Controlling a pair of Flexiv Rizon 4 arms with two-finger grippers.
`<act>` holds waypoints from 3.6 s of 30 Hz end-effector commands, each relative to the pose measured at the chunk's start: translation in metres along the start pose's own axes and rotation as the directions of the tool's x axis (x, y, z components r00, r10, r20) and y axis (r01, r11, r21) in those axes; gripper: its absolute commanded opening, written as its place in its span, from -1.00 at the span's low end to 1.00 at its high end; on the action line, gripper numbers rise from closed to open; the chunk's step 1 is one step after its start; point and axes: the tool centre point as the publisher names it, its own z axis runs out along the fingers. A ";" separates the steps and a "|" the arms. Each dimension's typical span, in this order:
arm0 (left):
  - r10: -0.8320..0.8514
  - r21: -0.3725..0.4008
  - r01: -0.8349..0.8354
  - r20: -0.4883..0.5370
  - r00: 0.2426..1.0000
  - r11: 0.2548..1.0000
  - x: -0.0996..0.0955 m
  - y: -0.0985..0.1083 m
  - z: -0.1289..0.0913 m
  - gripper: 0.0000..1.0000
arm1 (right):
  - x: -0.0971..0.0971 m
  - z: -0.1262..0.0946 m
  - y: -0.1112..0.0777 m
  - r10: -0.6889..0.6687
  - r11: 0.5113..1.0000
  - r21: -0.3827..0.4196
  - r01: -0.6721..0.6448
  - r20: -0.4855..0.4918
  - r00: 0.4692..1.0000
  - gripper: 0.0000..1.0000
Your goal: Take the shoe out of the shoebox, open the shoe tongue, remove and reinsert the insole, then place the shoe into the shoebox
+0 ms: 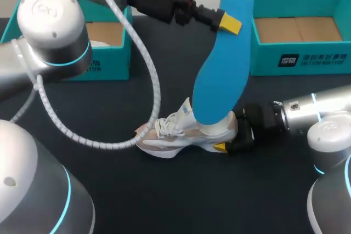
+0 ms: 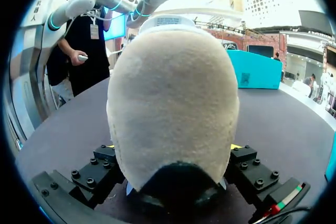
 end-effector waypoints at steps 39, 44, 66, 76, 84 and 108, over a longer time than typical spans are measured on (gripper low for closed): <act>-0.104 0.119 0.106 -0.018 0.994 0.987 0.043 0.041 -0.011 -1.00 | 0.000 0.001 -0.001 0.001 1.000 0.003 -0.001 0.001 1.000 -1.00; -0.096 0.123 0.104 -0.067 0.993 0.987 0.054 0.050 -0.015 -1.00 | 0.000 0.001 -0.001 0.001 1.000 0.003 -0.001 0.001 1.000 -1.00; -0.147 0.101 0.166 -0.174 0.974 0.981 0.056 0.050 -0.014 -1.00 | 0.000 0.001 -0.001 0.001 1.000 0.003 -0.001 0.001 1.000 -1.00; -0.097 0.104 0.113 -0.147 0.984 0.988 0.062 0.055 -0.010 -1.00 | 0.000 0.001 -0.001 0.001 1.000 0.003 -0.001 0.001 1.000 -1.00; -0.038 0.105 0.052 -0.135 0.990 0.993 0.085 0.074 -0.005 -1.00 | 0.000 0.001 -0.001 0.001 1.000 0.003 -0.001 0.001 1.000 -1.00; -0.088 0.160 0.112 -0.154 0.984 0.981 0.084 0.085 -0.009 -1.00 | 0.000 0.001 -0.001 0.001 1.000 0.003 -0.001 0.001 1.000 -1.00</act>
